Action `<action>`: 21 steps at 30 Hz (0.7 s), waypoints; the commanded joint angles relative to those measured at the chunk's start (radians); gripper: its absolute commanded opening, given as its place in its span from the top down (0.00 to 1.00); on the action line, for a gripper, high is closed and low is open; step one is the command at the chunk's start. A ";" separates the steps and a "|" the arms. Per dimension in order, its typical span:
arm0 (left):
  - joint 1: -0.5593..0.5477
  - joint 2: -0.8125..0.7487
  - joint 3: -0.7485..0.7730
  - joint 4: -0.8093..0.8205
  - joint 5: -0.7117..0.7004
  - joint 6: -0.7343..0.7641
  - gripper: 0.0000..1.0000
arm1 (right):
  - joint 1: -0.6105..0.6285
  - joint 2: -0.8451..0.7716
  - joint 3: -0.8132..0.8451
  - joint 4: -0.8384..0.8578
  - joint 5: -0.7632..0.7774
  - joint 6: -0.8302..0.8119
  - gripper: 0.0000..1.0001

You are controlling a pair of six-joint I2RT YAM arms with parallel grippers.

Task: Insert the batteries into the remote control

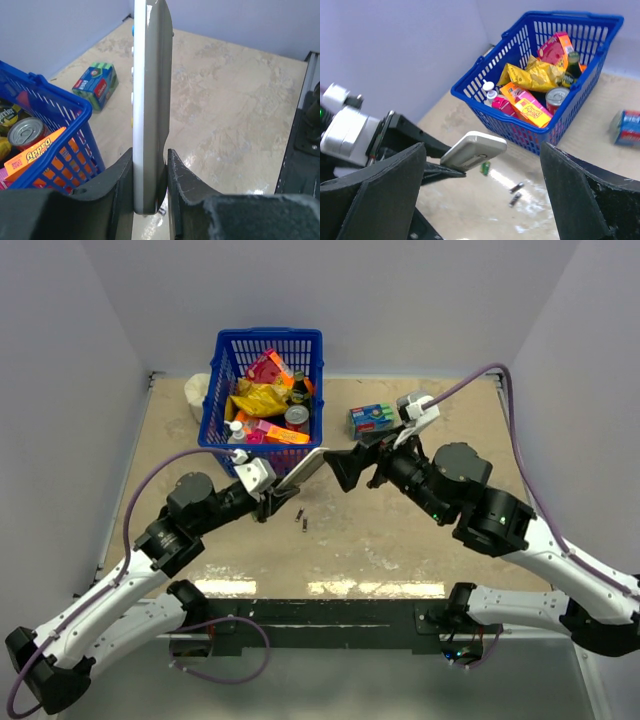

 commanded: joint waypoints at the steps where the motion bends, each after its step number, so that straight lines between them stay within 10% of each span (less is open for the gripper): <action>1: 0.000 0.005 -0.014 0.238 -0.031 -0.107 1.00 | -0.004 0.013 -0.066 0.135 0.178 0.348 0.02; 21: 0.000 0.017 -0.035 0.292 -0.037 -0.151 1.00 | -0.004 0.181 -0.052 0.266 0.123 0.473 0.21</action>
